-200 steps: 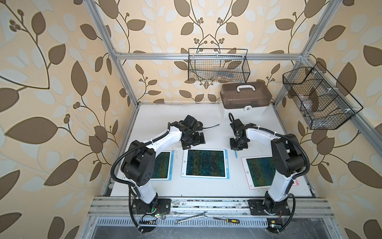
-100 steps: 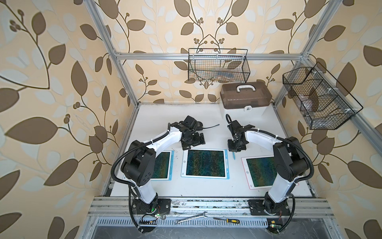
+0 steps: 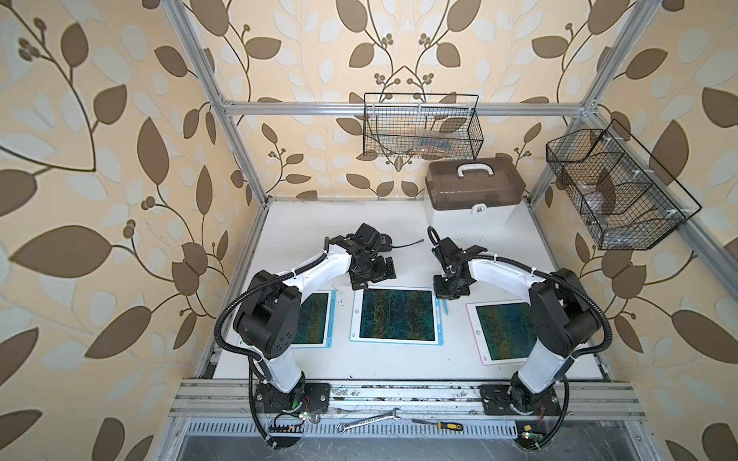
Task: Place the stylus back onto the writing tablet
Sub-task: Place the stylus on the writing tablet.
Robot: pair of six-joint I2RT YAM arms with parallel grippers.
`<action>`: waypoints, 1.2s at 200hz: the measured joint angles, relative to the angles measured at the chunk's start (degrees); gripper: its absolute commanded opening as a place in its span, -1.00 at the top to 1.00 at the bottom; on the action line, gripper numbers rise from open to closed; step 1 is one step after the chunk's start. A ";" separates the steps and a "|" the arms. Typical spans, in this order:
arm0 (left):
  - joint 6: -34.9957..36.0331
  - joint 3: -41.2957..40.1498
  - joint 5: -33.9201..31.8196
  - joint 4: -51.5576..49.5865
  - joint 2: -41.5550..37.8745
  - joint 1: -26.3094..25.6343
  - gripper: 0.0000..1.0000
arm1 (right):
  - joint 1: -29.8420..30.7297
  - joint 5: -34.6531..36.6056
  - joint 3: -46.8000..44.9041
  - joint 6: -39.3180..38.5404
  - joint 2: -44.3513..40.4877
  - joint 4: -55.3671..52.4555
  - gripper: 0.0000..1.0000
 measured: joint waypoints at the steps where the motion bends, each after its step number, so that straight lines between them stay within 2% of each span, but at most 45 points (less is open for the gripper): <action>1: 0.00 -0.02 0.00 0.00 0.00 0.00 -0.98 | 0.02 0.00 0.00 0.02 -0.02 -0.02 0.83; 146: 0.00 -3.28 0.00 0.39 -0.48 0.00 -0.98 | 6.03 -3.63 -6.38 7.78 -3.89 2.54 0.83; 240: 0.04 -3.30 -0.02 0.11 -2.10 0.02 -0.98 | 7.65 -0.09 -8.50 12.83 -6.62 3.78 0.81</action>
